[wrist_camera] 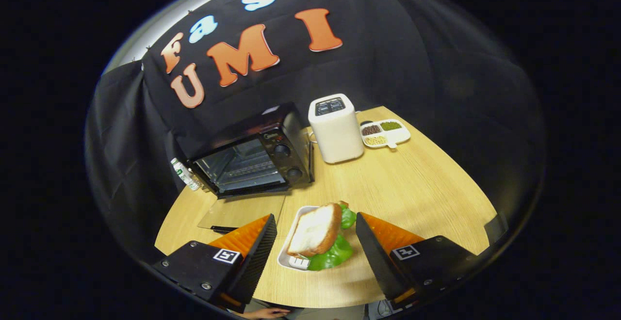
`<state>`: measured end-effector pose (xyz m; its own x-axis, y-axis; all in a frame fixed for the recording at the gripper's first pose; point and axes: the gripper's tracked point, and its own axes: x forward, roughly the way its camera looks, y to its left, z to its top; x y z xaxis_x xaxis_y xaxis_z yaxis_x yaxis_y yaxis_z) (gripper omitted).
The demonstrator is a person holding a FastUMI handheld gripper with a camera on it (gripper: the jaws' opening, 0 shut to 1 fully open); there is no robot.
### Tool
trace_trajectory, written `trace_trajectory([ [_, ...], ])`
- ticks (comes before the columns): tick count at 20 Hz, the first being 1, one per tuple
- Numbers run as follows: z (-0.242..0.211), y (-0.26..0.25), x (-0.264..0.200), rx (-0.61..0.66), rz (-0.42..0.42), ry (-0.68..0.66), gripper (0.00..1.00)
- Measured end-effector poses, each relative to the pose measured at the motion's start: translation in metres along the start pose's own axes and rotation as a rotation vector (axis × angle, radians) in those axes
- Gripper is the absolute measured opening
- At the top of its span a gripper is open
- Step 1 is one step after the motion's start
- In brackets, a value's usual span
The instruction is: Open the toaster oven, put the food inside, and close the toaster oven door.
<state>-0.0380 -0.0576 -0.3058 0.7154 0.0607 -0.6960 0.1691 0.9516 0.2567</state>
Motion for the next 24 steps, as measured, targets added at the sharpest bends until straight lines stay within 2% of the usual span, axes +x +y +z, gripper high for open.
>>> trace_trajectory([
  [4, -0.010, -0.020, 0.028, 0.094, 0.013, 0.053, 0.95],
  [7, -0.026, -0.011, 0.033, 0.184, 0.082, 0.110, 0.90],
  [11, -0.031, -0.002, 0.035, 0.210, 0.134, 0.136, 0.83],
  [13, -0.031, 0.004, 0.033, 0.217, 0.168, 0.145, 0.76],
  [16, -0.044, 0.000, 0.037, 0.218, 0.160, 0.202, 0.61],
  [20, -0.039, 0.001, 0.038, 0.290, 0.165, 0.216, 0.44],
  [22, -0.031, 0.000, 0.039, 0.301, 0.152, 0.200, 0.33],
  [24, -0.024, -0.004, 0.037, 0.287, 0.128, 0.159, 0.27],
])
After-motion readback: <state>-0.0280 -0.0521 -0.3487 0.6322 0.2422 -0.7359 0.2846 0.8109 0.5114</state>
